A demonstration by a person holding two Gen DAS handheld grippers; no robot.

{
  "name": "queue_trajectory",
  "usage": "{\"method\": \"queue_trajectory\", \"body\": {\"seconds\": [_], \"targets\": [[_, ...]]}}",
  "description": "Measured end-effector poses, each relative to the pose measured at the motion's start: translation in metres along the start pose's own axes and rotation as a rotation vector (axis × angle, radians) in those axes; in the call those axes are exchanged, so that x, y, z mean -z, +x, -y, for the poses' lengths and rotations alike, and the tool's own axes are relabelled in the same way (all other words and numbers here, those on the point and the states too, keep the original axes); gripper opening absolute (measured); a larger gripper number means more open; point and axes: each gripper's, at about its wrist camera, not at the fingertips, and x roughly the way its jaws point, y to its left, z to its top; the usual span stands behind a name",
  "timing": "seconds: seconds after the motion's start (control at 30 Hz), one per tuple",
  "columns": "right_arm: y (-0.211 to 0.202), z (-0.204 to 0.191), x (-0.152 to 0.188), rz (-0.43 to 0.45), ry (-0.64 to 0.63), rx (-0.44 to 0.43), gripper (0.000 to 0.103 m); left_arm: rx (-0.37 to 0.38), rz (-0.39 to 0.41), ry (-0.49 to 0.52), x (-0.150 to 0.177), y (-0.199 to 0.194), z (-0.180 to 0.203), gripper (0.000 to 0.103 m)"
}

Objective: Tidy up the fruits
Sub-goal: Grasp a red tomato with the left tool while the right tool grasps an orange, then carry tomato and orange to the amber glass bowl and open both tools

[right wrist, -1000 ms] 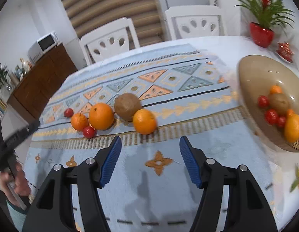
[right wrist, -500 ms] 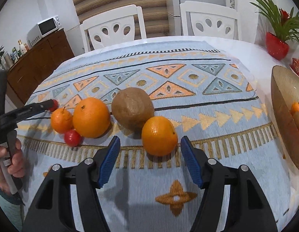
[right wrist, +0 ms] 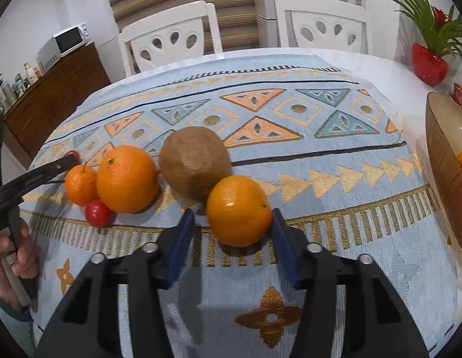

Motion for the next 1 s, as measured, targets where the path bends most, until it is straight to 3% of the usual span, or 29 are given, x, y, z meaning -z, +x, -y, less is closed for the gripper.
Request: {"method": "queue_trajectory", "body": {"seconds": [0.03, 0.53, 0.7, 0.8, 1.0], "targets": [[0.000, 0.002, 0.000, 0.000, 0.011, 0.003, 0.039, -0.003, 0.004, 0.001, 0.000, -0.001, 0.000, 0.028], [-0.018, 0.013, 0.003, 0.076, 0.052, -0.070, 0.038, 0.017, 0.102, 0.072, 0.005, -0.021, 0.012, 0.027], [-0.027, 0.012, 0.004, 0.115, 0.043, -0.078, 0.038, -0.004, 0.098, 0.090, 0.004, -0.020, 0.016, 0.027], [-0.035, 0.015, 0.007, 0.126, 0.040, -0.109, 0.038, -0.017, 0.085, 0.129, 0.005, -0.028, 0.028, 0.027], [-0.067, 0.040, 0.019, 0.158, 0.092, -0.133, 0.038, 0.049, 0.148, 0.242, 0.008, -0.076, 0.085, 0.027]]}}
